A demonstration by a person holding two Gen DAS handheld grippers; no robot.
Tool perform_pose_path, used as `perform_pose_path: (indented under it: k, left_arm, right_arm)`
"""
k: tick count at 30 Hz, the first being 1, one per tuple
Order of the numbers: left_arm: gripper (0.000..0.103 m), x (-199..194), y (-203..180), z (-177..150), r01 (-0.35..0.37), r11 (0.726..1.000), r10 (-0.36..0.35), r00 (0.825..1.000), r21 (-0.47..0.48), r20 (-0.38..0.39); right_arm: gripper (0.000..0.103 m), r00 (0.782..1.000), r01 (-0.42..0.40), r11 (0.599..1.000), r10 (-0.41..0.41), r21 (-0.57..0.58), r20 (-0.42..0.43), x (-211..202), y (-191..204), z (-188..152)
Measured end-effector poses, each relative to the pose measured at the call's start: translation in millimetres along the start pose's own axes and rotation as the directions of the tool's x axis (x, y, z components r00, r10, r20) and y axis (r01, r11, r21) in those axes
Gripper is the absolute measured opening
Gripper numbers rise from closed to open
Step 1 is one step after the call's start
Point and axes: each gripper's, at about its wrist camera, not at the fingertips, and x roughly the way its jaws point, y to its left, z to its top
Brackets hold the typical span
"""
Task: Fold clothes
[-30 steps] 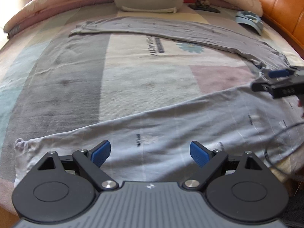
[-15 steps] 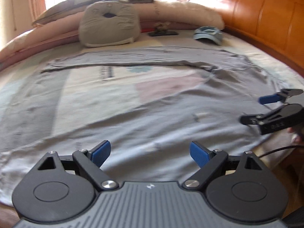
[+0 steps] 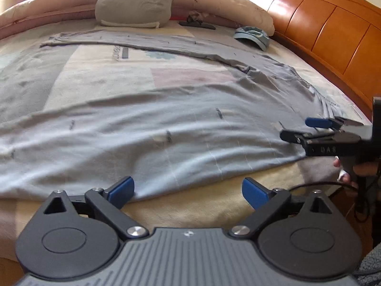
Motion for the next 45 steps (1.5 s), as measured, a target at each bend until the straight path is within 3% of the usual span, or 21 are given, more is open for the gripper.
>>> perform_pose_path:
  k: [4, 6, 9, 13, 16, 19, 22, 25, 30, 36, 40, 45]
  left_arm:
    - [0.097, 3.6, -4.2, 30.6, 0.073, 0.997, -0.073, 0.995, -0.010, 0.071]
    - [0.097, 13.1, -6.1, 44.3, 0.145, 0.989, -0.142, 0.986, -0.030, 0.090]
    - [0.097, 35.3, -7.3, 53.8, 0.208, 0.975, -0.203, 0.977, -0.084, 0.061]
    - [0.097, 49.2, 6.3, 42.5, 0.219, 0.959, -0.219, 0.976, -0.180, 0.017]
    - [0.097, 33.3, 28.5, 28.4, 0.199, 0.954, -0.193, 0.980, -0.226, 0.045]
    - [0.097, 11.7, 60.7, 16.1, 0.083, 0.951, -0.070, 0.996, -0.297, 0.056]
    - [0.097, -7.5, 97.9, 2.9, 0.051, 0.911, -0.018, 0.996, -0.409, 0.086]
    - [0.097, -19.7, 110.3, 2.4, -0.061, 0.896, 0.101, 0.993, -0.440, 0.067]
    - [0.097, -18.6, 96.4, 12.7, -0.132, 0.932, 0.165, 0.984, -0.336, 0.070]
    - [0.098, 1.8, 67.6, -1.8, -0.310, 0.939, 0.310, 0.950, -0.147, -0.020]
    - [0.101, -8.6, 56.7, -15.1, -0.324, 0.941, 0.324, 0.946, -0.097, -0.016]
    - [0.101, -22.6, 49.2, -19.1, -0.333, 0.941, 0.335, 0.942, -0.061, 0.025]
  right_arm:
    - [0.103, 1.000, 0.000, 1.000, 0.001, -0.004, 0.021, -2.5, 0.4, -4.2]
    - [0.103, 1.000, 0.001, 1.000, 0.000, -0.011, 0.030, -4.8, 1.4, -6.8]
    - [0.103, 1.000, -0.002, 1.000, 0.003, -0.022, 0.029, -8.0, 1.5, -8.8]
    - [0.103, 0.999, -0.006, 1.000, 0.007, -0.027, 0.046, -10.1, 1.0, -13.1]
    - [0.103, 0.998, -0.007, 1.000, 0.008, -0.022, 0.066, -9.9, 0.9, -16.2]
    - [0.103, 0.996, -0.007, 1.000, 0.009, -0.021, 0.084, -9.9, 0.9, -18.5]
    - [0.103, 0.996, -0.009, 1.000, 0.012, -0.022, 0.093, -9.4, 0.5, -19.5]
    - [0.103, 0.996, -0.011, 1.000, 0.013, -0.022, 0.088, -9.4, 0.9, -18.8]
    - [0.103, 1.000, 0.005, 1.000, -0.005, -0.025, 0.010, -8.7, 6.0, -2.5]
    - [0.103, 0.993, -0.109, 0.988, 0.113, -0.111, 0.037, -9.1, 47.2, 24.2]
    - [0.103, 0.989, -0.146, 0.975, 0.138, -0.170, -0.055, 11.0, 73.7, 15.9]
    - [0.103, 0.983, -0.185, 0.972, 0.183, -0.144, -0.028, -3.7, 57.7, 4.6]
